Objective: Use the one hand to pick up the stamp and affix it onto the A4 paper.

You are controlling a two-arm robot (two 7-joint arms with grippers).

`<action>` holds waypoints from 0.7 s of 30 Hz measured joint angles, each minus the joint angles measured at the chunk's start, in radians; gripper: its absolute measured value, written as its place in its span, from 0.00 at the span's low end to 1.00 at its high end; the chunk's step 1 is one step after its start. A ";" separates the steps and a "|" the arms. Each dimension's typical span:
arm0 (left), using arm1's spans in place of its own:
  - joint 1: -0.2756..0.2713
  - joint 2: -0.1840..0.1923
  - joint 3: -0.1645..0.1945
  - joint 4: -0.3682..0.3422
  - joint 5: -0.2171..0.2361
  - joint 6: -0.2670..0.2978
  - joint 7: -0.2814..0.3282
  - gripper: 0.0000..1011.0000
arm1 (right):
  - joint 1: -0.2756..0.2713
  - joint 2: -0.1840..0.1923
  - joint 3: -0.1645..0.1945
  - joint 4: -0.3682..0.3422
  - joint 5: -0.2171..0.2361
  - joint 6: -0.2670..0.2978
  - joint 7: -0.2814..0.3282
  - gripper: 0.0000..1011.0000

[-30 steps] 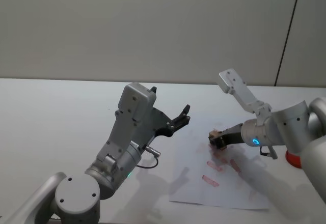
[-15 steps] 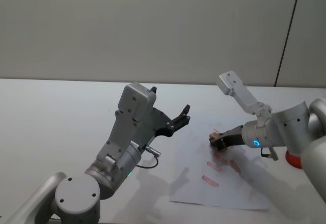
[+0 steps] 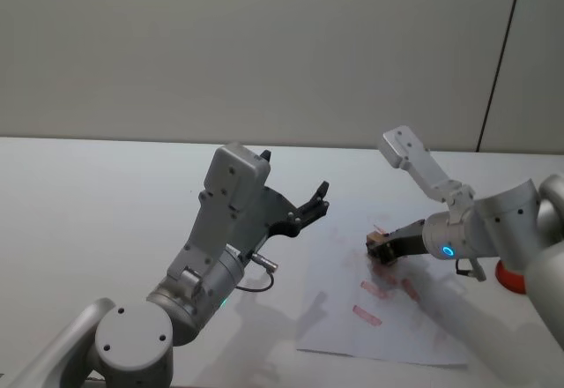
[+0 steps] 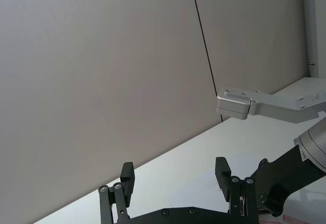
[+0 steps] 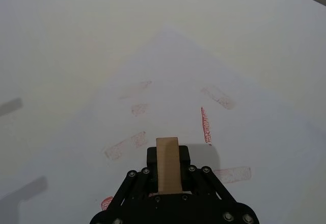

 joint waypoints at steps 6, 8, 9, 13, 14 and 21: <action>0.000 0.000 0.000 0.000 0.000 0.000 0.000 0.99 | -0.017 0.008 0.000 -0.018 0.002 -0.004 -0.003 0.22; 0.000 0.000 0.000 0.000 0.000 0.000 0.000 0.99 | -0.024 0.011 0.000 -0.025 0.005 -0.007 -0.005 0.22; 0.000 0.000 0.000 0.000 0.000 0.000 0.000 0.99 | -0.026 0.012 0.000 -0.028 0.007 -0.008 -0.006 0.22; 0.000 0.000 0.000 0.000 0.000 0.000 0.000 0.99 | -0.045 0.019 0.000 -0.047 0.020 -0.020 -0.015 0.22; 0.000 0.000 0.000 0.000 0.000 0.000 0.000 0.99 | -0.049 0.020 0.000 -0.050 0.022 -0.022 -0.017 0.22; 0.000 0.000 0.000 0.000 0.000 0.000 0.000 0.99 | -0.085 0.033 0.005 -0.078 0.060 -0.060 -0.040 0.22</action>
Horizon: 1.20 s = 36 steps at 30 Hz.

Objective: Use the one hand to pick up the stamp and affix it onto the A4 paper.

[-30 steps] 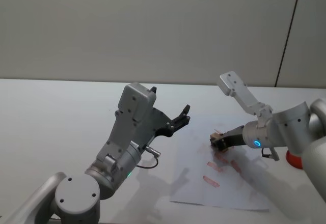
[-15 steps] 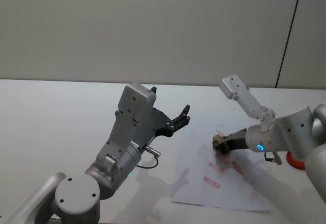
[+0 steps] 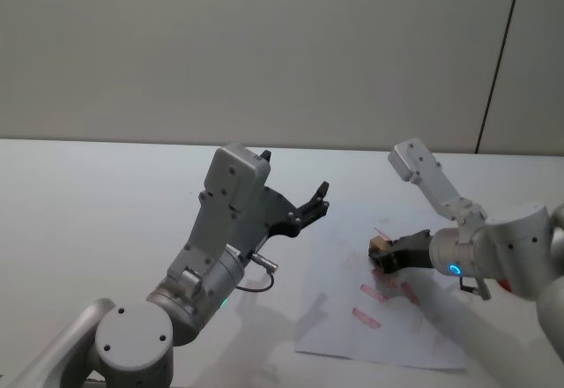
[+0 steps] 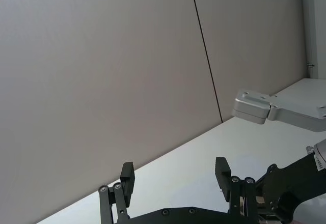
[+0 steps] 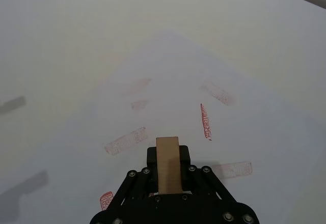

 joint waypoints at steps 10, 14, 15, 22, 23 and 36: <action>0.000 0.000 0.000 0.000 0.000 0.000 0.000 0.99 | -0.034 0.009 0.007 -0.009 0.051 -0.045 -0.033 0.22; 0.000 0.000 0.000 0.000 0.000 0.000 0.000 0.99 | -0.042 0.011 0.009 -0.009 0.064 -0.055 -0.042 0.22; 0.000 0.000 0.000 0.000 0.000 0.000 0.000 0.99 | -0.043 0.011 0.009 -0.010 0.066 -0.056 -0.043 0.22; 0.000 0.000 0.000 0.000 0.000 0.000 0.000 0.99 | -0.056 0.015 0.012 -0.013 0.085 -0.065 -0.054 0.22; 0.000 0.000 0.000 0.000 0.000 0.000 0.000 0.99 | -0.059 0.016 0.013 -0.017 0.089 -0.066 -0.056 0.22; 0.000 0.000 0.000 0.000 0.000 0.000 0.000 0.99 | -0.089 0.034 0.029 -0.120 0.136 -0.043 -0.057 0.22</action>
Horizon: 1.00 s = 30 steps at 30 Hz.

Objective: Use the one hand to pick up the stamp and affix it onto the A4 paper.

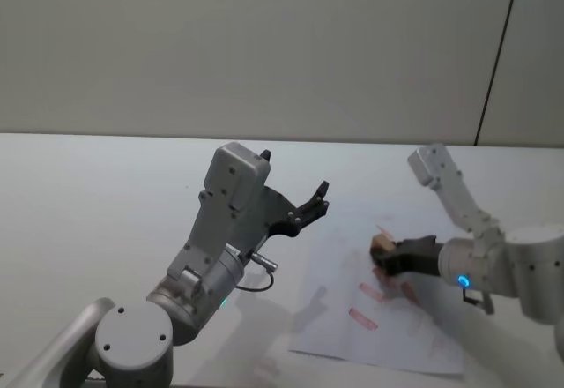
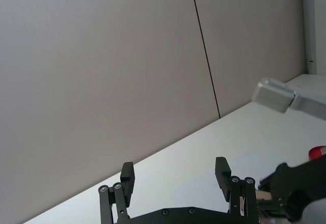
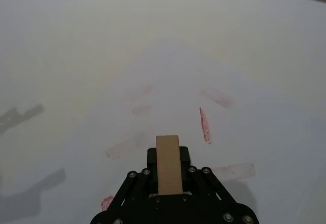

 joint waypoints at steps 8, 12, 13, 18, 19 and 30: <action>0.000 0.000 0.000 0.000 0.000 0.000 0.000 0.99 | -0.005 0.015 0.028 -0.116 0.047 0.008 -0.001 0.22; 0.000 0.000 0.000 0.000 0.000 0.000 0.000 0.99 | -0.010 0.025 0.041 -0.164 0.066 0.010 -0.003 0.22; 0.000 0.000 0.000 0.000 0.000 0.000 0.000 0.99 | -0.011 0.027 0.043 -0.173 0.069 0.011 -0.004 0.22; 0.000 0.000 0.000 0.000 0.000 0.000 0.000 0.99 | -0.019 0.039 0.056 -0.220 0.085 0.018 -0.004 0.22; 0.000 0.000 0.000 0.000 0.000 0.000 0.000 0.99 | -0.020 0.041 0.058 -0.227 0.087 0.019 -0.004 0.22; 0.000 0.000 0.000 0.000 0.000 0.000 0.000 0.99 | -0.059 0.081 0.088 -0.317 0.116 0.065 -0.018 0.22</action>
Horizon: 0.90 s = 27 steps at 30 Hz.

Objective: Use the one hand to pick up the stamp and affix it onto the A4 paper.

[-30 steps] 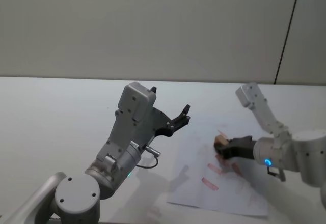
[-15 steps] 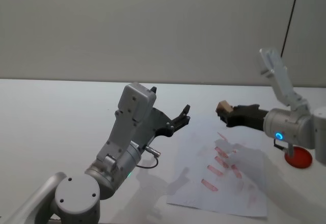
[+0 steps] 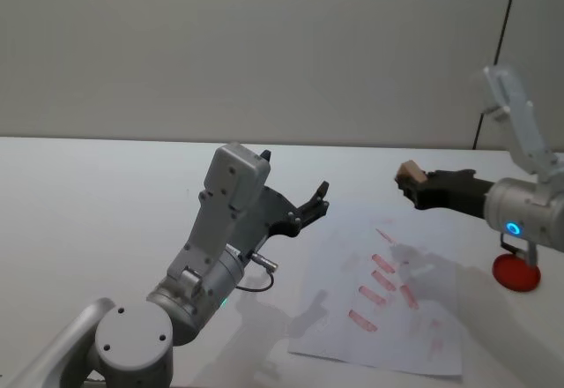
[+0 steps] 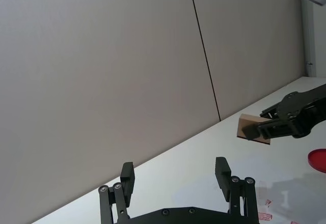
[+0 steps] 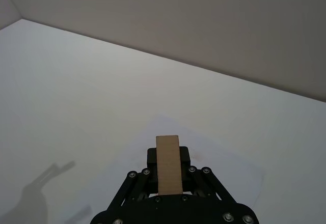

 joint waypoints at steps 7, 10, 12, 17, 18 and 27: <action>0.000 0.000 0.000 0.000 0.000 0.000 0.000 0.99 | -0.041 0.036 0.026 -0.048 0.021 0.039 -0.021 0.22; 0.000 0.000 0.000 0.000 0.000 0.000 0.000 0.99 | -0.061 0.055 0.041 -0.068 0.032 0.057 -0.033 0.22; 0.000 0.000 0.000 0.000 0.000 0.000 0.000 0.99 | -0.074 0.068 0.053 -0.081 0.042 0.068 -0.042 0.22; 0.000 0.000 0.000 0.000 0.000 0.000 0.000 0.99 | -0.100 0.098 0.081 -0.104 0.061 0.092 -0.063 0.22; 0.000 0.000 0.000 0.000 0.000 0.000 0.000 0.99 | -0.100 0.098 0.081 -0.104 0.061 0.092 -0.063 0.22; 0.000 0.000 0.000 0.000 0.000 0.000 0.000 0.99 | -0.116 0.136 0.116 -0.111 0.073 0.125 -0.084 0.22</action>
